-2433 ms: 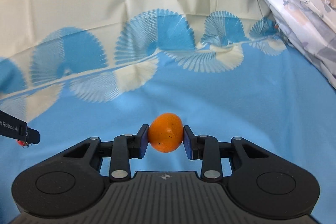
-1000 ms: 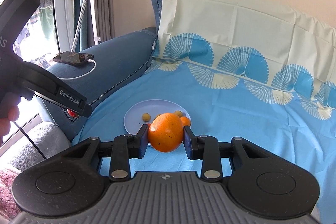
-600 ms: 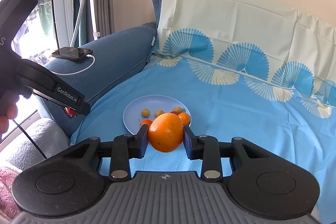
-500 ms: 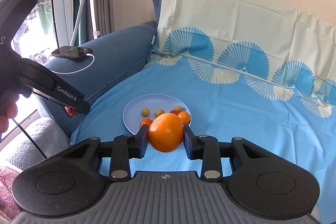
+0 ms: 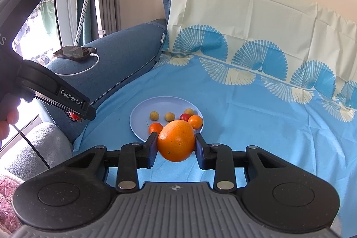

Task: Organize fruits
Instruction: 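Carry the cherry tomato and mandarin over the lavender plate with both tools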

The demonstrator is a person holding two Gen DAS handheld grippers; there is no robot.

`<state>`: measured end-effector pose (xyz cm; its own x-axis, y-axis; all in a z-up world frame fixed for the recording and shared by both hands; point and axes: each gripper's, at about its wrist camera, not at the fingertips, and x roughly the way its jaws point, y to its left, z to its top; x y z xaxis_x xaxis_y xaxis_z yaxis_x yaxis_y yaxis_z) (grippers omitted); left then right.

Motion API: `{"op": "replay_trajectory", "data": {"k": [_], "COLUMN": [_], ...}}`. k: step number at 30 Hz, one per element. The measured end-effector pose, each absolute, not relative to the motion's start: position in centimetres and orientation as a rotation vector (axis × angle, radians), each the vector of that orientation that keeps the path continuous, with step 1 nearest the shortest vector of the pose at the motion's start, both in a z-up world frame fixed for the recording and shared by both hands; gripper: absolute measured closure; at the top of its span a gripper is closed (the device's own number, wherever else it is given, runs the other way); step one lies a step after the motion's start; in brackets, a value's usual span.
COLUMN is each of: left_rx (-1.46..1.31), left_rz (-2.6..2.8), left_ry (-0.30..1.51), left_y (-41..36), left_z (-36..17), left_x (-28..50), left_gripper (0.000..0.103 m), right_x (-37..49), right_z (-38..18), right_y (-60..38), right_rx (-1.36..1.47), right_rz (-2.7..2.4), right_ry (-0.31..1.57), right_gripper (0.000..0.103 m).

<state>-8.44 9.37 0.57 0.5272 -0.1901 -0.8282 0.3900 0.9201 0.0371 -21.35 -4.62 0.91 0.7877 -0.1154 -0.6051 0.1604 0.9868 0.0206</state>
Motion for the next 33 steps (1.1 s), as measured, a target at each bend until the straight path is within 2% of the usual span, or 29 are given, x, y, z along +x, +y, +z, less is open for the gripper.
{"op": "replay_trajectory", "data": {"k": [18,33], "left_rx": [0.227,0.245], "left_rz": [-0.333,-0.339], "left_ry": [1.001,1.071], "left_y": [8.8,5.5], "left_z": [-0.8,-3.6], "left_x": [-6.1,-0.1], "left_gripper": [0.067,0.067], "right_x": [-19.2,-13.2], "right_z": [-0.6,-3.6], "right_y": [-5.3,-7.7], "right_rx": [0.078,0.132], "right_rz": [-0.142,-0.148], "right_ry": [0.704,0.757], "right_gripper": [0.067,0.067]}}
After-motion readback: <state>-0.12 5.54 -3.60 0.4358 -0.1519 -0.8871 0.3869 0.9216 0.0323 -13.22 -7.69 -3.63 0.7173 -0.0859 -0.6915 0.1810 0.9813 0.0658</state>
